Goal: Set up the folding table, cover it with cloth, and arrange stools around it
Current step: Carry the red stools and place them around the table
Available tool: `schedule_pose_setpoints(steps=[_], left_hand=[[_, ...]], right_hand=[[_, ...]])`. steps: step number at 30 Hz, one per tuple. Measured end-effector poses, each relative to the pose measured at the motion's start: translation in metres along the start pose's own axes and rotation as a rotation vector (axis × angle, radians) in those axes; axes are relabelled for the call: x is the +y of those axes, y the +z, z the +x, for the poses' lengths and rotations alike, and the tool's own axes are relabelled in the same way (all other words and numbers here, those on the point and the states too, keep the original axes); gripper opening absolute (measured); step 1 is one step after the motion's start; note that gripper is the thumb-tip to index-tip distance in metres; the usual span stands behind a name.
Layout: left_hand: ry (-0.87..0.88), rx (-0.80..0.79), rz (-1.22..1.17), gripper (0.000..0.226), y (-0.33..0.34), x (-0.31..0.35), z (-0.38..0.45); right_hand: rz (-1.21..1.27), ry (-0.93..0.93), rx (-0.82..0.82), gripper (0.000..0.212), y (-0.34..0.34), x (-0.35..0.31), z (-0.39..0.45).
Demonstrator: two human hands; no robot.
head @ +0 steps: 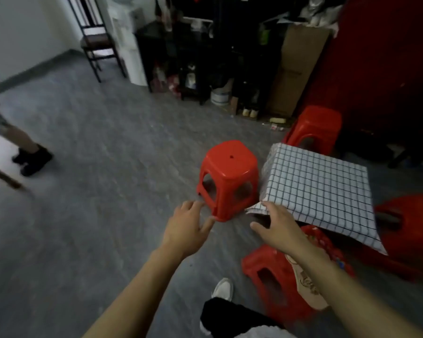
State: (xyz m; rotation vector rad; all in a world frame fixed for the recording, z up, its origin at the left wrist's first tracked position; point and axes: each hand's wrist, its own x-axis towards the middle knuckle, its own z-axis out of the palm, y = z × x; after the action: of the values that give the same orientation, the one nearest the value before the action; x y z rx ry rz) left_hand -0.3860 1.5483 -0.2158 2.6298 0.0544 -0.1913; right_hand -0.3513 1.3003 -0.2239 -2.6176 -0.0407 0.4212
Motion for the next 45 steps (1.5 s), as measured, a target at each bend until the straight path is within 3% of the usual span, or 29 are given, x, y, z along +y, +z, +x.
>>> schedule_pose_setpoints(steps=[7,11,16,23,26,30,36,45], left_hand=[[0.162,-0.233,0.101,0.061,0.005,0.041,0.115],[0.288,-0.279,0.075,0.070,0.025,0.085,0.190],[0.456,-0.474,0.057,0.051,0.073,0.154,0.242],[0.669,-0.820,0.099,0.066,0.157,0.206,0.283],[0.758,-0.931,0.156,0.054,0.194,0.214,0.293],[0.794,-0.978,0.164,0.049,0.245,0.213,0.303],[0.785,-1.019,0.185,0.052,0.338,0.198,0.304],[0.825,-0.867,0.399,0.075,0.457,0.176,0.305]], right_hand=[[0.244,0.181,0.210,0.063,-0.032,0.042,0.060],[0.290,0.333,0.342,0.059,-0.052,0.081,0.073],[0.371,0.616,0.423,0.058,-0.061,0.124,0.064],[0.454,0.993,0.473,0.062,-0.041,0.160,0.048],[0.547,1.124,0.517,0.071,-0.025,0.171,0.047],[0.588,1.217,0.534,0.057,0.004,0.193,0.050],[0.586,1.296,0.559,0.064,0.071,0.243,0.054],[0.425,1.279,0.523,0.076,0.200,0.338,0.080]])
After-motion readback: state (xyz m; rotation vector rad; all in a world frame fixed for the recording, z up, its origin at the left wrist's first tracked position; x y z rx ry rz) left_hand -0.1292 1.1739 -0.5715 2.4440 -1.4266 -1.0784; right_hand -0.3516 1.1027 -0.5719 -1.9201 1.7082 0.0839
